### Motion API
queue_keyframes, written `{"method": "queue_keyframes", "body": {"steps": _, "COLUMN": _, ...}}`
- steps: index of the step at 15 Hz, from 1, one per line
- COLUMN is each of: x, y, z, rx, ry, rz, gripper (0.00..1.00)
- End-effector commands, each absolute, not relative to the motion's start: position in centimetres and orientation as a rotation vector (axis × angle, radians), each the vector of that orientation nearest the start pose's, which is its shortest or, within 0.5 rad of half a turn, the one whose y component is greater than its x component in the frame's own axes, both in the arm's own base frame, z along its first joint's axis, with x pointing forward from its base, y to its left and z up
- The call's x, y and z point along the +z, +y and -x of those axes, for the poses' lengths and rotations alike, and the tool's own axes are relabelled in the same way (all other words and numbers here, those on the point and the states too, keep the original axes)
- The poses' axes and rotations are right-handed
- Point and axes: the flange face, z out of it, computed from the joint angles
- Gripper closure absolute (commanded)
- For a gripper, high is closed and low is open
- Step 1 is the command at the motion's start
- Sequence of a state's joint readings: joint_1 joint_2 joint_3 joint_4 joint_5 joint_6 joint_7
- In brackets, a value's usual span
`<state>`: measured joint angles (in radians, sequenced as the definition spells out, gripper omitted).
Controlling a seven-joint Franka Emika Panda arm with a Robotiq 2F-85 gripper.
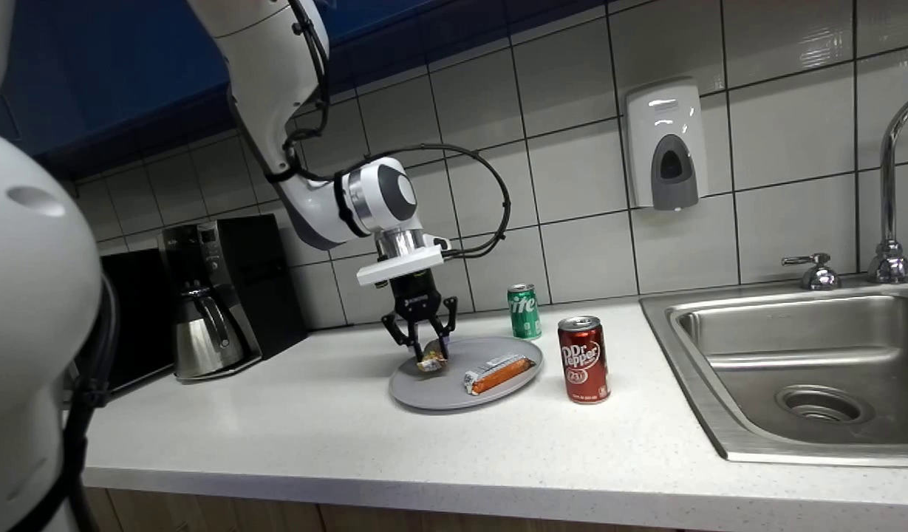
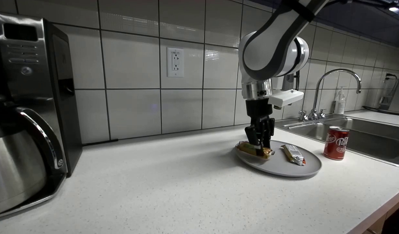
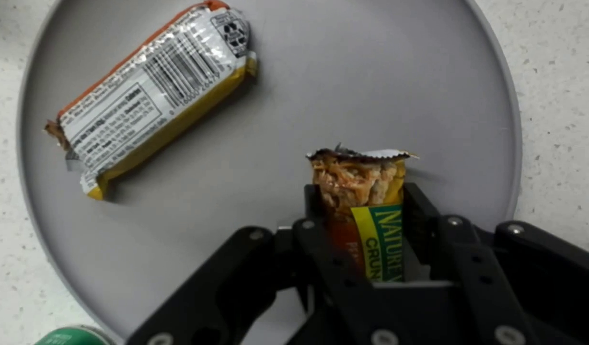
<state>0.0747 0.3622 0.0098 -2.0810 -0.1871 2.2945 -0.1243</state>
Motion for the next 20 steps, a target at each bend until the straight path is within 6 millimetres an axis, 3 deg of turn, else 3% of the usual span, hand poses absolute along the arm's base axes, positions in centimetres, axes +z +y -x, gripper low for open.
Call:
{"method": "queue_keyframes", "body": {"steps": 1, "x": 26.3, "y": 6.1, "z": -56.4, "rx": 0.216, "ry": -0.572, "rz": 3.223, "gripper": 0.82}}
{"method": "queue_keyframes", "body": {"steps": 13, "x": 27.5, "y": 14.1, "z": -58.0, "rx": 0.145, "ry": -0.550, "rz": 3.225, "gripper": 0.82}}
{"method": "queue_keyframes", "body": {"steps": 20, "x": 26.1, "y": 18.4, "z": -60.5, "rx": 0.163, "ry": -0.550, "rz": 3.226, "gripper": 0.82}}
